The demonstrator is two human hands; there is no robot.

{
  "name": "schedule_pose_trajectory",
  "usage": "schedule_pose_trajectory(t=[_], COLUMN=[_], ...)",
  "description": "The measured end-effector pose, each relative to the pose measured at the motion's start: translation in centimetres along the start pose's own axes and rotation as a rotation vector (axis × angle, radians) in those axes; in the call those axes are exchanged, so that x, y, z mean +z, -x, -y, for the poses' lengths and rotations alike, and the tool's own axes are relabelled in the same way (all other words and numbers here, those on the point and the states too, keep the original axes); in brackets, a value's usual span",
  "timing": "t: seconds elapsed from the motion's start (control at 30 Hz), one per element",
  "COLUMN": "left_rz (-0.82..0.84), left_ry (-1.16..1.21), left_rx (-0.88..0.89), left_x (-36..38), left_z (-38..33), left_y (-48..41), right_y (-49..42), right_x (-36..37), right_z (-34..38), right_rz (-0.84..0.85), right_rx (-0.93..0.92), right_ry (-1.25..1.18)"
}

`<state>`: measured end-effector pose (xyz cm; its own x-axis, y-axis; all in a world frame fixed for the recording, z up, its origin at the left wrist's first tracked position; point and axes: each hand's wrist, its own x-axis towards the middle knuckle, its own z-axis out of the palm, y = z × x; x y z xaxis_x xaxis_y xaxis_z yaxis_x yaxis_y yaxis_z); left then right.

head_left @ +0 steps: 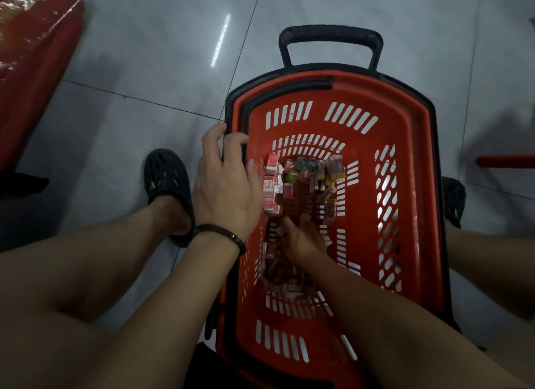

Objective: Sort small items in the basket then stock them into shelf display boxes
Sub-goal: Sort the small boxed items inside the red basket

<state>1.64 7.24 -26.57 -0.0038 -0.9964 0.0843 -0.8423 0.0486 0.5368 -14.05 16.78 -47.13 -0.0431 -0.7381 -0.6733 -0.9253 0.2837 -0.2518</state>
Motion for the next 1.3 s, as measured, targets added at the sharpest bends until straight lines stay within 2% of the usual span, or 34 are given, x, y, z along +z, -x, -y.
schedule_pose_trajectory(t=[0.13,0.33,0.57,0.8,1.13,1.3], left_rz=[-0.010,-0.009,-0.023,-0.028,-0.026,-0.024], left_ry=[-0.024,-0.042,-0.081,-0.115,-0.099,-0.090], left_rx=[0.000,0.004,-0.001,0.001,-0.005,-0.011], left_x=[0.1,0.2,0.2,0.1,0.3,0.4], left_z=[-0.1,-0.1,-0.1,-0.1,0.0,0.0], left_y=[0.0,-0.1,-0.1,-0.1,-0.2,-0.2], right_y=[0.7,1.3,0.9,1.3,2.1,2.2], right_x=[0.8,2.1,1.8,1.2,0.9,-0.8], right_z=[0.4,1.9,3.0,3.3,4.5,5.1], right_rz=[0.041,0.142,0.227,0.371,0.413,0.393], right_rx=[0.121,0.175,0.007,-0.066,-0.055,-0.128], right_ry=[-0.084,-0.334,-0.204,-0.051,-0.002,0.044])
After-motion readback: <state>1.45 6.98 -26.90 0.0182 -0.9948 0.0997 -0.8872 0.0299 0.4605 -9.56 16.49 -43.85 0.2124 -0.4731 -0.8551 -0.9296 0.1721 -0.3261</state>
